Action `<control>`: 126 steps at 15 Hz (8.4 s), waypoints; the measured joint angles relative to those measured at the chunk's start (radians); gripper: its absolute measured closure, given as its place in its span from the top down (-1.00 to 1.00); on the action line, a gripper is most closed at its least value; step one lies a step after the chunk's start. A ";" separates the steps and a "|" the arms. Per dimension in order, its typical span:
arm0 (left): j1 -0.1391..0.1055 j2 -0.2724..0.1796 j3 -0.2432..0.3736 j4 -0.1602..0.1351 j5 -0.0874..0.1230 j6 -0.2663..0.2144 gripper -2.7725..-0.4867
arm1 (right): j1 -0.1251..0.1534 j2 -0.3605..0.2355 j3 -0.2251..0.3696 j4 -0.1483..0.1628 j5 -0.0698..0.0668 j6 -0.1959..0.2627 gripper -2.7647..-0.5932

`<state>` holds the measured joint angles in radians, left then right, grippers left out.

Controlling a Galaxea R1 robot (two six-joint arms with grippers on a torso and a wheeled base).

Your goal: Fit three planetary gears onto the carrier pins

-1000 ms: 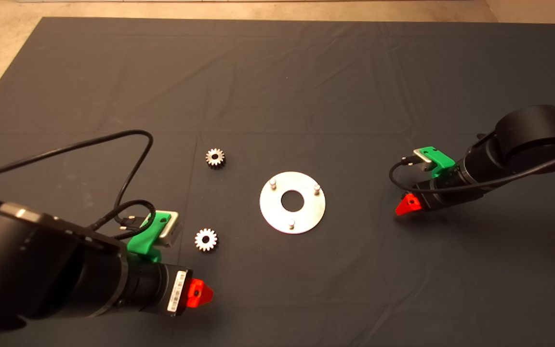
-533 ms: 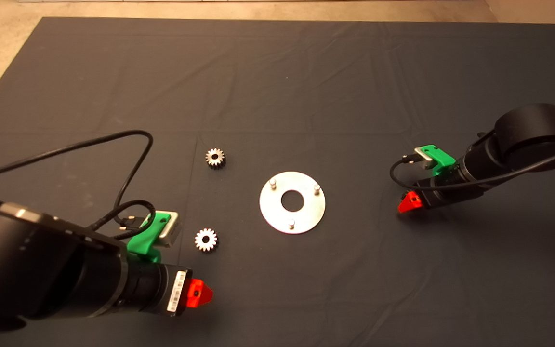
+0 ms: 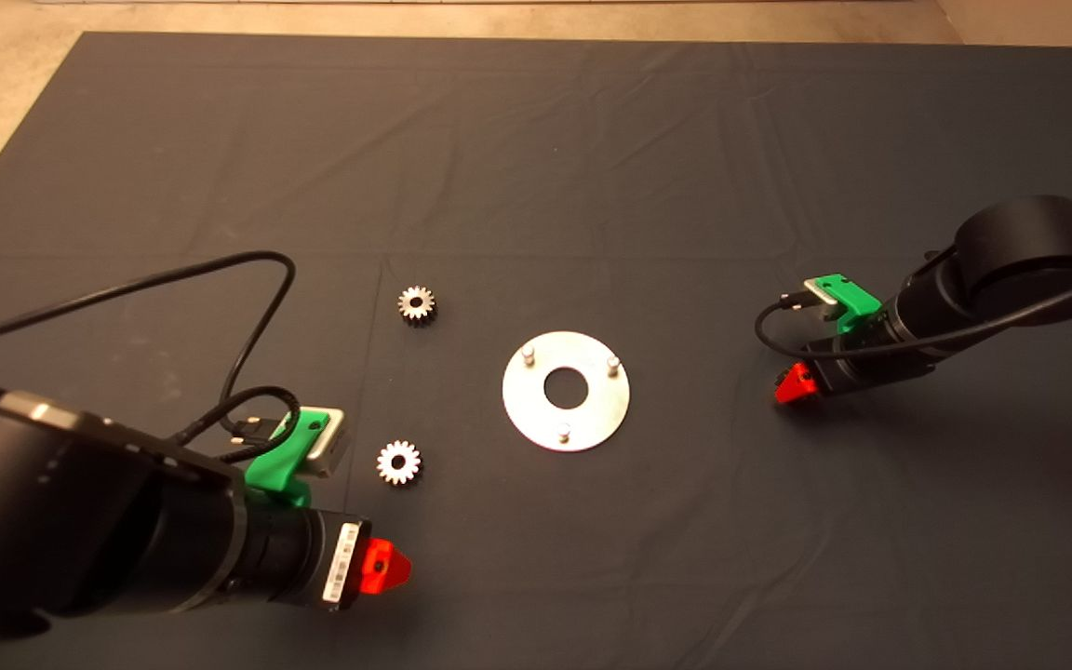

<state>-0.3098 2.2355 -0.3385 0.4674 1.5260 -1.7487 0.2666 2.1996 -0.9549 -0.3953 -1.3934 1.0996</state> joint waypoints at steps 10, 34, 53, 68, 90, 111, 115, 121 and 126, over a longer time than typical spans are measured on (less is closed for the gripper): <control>0.000 0.000 0.000 0.000 0.000 0.000 0.99 | 0.000 0.005 -0.015 -0.001 0.000 0.001 0.17; 0.000 0.000 0.000 0.000 0.000 0.000 0.99 | -0.020 0.017 -0.033 -0.013 0.056 0.000 -0.42; 0.000 0.000 0.000 0.000 0.000 0.000 0.99 | -0.020 0.017 -0.033 -0.035 0.045 -0.002 -0.63; -0.001 0.020 0.000 0.000 -0.001 0.000 0.99 | 0.073 0.125 0.101 -0.043 -0.004 0.001 -0.68; 0.000 0.027 0.000 0.000 0.000 0.000 0.99 | 0.137 0.424 -0.020 0.012 -0.007 0.006 -0.68; 0.000 0.027 0.000 0.000 0.000 0.000 0.99 | 0.135 0.514 -0.067 0.019 -0.119 -0.003 -0.67; -0.001 0.028 0.000 0.000 0.000 0.000 0.99 | 0.134 0.548 -0.116 0.019 -0.124 -0.013 -0.68; -0.001 0.028 0.000 0.000 0.000 0.000 0.99 | 0.129 0.577 -0.124 0.019 -0.124 -0.026 -0.68; -0.001 0.028 0.000 0.000 0.000 0.000 0.99 | 0.107 0.577 -0.124 0.019 -0.127 -0.030 -0.68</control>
<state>-0.3103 2.2634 -0.3385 0.4674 1.5260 -1.7487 0.3738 2.7762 -1.0794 -0.3762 -1.5206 1.0697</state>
